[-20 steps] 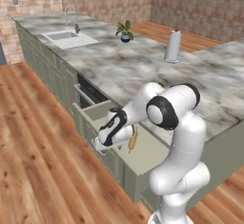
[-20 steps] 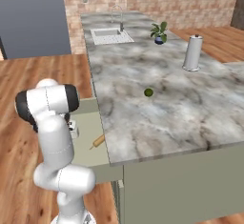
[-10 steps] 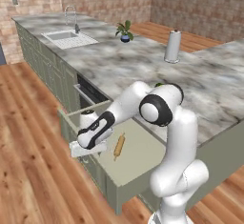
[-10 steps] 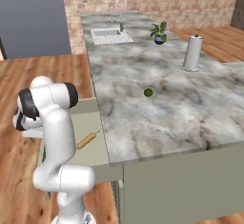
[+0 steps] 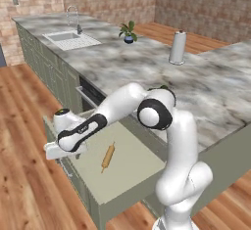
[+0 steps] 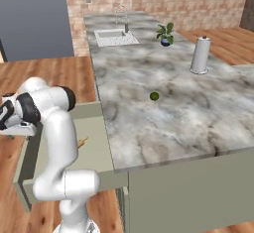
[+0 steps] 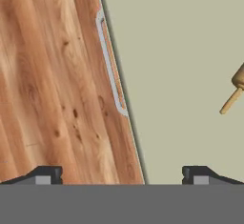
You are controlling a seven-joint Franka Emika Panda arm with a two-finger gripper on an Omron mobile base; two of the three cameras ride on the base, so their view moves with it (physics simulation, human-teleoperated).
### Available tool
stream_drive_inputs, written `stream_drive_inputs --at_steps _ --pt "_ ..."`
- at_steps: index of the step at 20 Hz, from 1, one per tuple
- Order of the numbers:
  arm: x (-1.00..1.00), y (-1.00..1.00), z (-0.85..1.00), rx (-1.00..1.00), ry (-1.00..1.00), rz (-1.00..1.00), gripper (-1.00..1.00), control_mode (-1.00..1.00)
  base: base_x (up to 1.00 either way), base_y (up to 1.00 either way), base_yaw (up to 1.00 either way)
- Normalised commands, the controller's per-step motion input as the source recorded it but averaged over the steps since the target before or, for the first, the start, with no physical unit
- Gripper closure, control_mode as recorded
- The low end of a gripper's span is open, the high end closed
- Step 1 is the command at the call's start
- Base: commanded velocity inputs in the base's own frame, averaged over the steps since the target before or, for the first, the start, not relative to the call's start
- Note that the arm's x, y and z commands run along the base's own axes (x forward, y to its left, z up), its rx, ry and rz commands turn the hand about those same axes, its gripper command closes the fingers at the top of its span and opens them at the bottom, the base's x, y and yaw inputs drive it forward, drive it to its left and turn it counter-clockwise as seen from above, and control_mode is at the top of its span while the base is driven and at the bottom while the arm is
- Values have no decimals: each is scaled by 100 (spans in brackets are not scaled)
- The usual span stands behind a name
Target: Pick the rolling pin from the drawer and place it on the counter.
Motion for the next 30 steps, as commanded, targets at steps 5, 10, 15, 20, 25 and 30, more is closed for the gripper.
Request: stream_drive_inputs --at_steps 5,10,15,20,25,30 --pt "0 -19 100 21 3 0 -100 -100 0 0 0" --pt "-16 -63 100 26 -4 -12 -100 -100 0 0 0" --pt "-69 -100 32 21 -19 -5 -100 -100 0 0 0" --pt "-93 -100 -10 9 -31 -1 -100 -100 0 0 0" --pt "-22 -100 -24 0 -17 -13 -100 -100 0 0 0" --pt "26 -74 -27 -4 1 -29 -100 -100 0 0 0"
